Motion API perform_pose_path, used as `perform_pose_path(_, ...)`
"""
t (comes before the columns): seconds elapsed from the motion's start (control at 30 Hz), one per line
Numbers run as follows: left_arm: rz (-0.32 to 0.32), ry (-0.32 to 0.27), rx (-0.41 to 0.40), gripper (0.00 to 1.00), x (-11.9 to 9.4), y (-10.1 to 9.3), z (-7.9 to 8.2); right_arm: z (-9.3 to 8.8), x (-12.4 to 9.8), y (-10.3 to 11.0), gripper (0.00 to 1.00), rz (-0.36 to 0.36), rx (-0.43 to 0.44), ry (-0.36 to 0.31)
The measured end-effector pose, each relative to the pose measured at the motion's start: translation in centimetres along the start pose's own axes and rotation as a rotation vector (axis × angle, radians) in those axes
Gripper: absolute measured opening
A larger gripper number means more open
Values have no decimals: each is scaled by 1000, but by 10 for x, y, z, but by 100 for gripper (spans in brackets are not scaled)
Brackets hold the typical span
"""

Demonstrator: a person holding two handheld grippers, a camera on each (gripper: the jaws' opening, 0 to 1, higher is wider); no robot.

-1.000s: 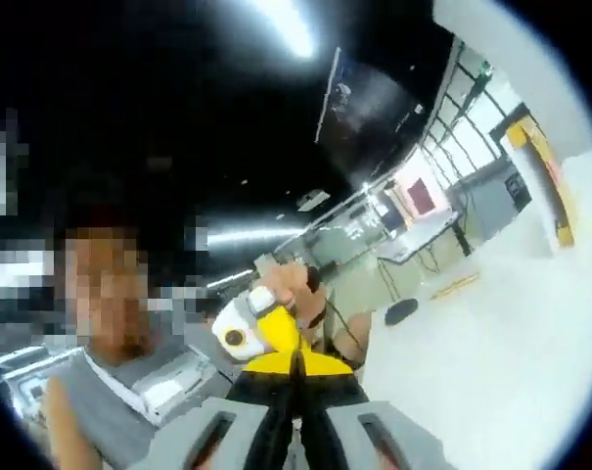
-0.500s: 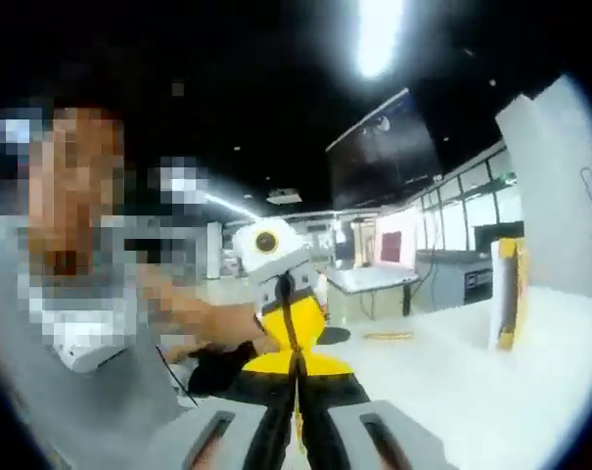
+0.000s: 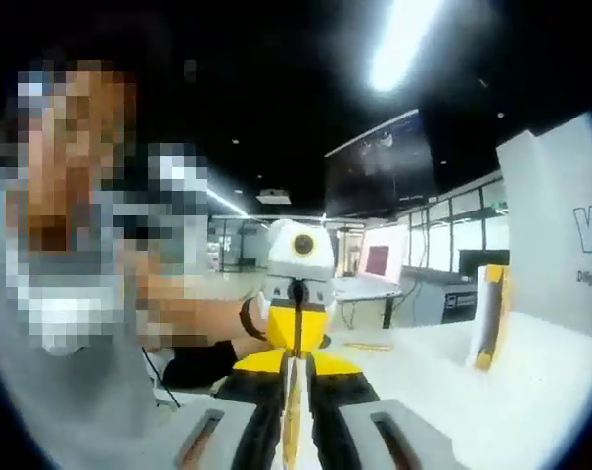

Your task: Tear open the coffee pouch, take out the coffee, and pour the coffee from the pouch into the cup

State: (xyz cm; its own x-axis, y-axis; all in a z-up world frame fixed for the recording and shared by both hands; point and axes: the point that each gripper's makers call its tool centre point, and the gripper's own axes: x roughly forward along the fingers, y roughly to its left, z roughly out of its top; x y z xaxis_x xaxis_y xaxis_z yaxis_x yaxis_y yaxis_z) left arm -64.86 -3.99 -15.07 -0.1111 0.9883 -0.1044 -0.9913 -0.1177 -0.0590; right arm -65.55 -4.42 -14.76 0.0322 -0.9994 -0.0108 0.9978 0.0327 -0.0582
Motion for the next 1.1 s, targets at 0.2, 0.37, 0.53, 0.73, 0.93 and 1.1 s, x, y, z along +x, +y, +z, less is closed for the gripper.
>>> perform_pose_path(0.2, -11, 26, -3, 2, -2, 3, 5, -14, 8, 6, 13, -26, -4, 103)
perform_pose_path(0.37, -29, 92, 3, 2, -1, 1, 2, -16, 11, 7, 11, -49, -15, 151)
perform_pose_path(0.53, -37, 139, 26, 2, -1, -1, 0, -20, 11, 9, 7, -48, -12, 175)
perform_pose_path(0.73, -47, 172, 57, 2, 1, -5, -3, -24, 12, 11, 6, -51, -14, 195)
perform_pose_path(0.93, -49, 156, 52, 2, 2, -2, 0, -20, 12, 10, 7, -55, 1, 146)
perform_pose_path(1.1, -51, 170, 58, 2, 4, -2, -4, -25, 13, 11, 5, -55, 0, 152)
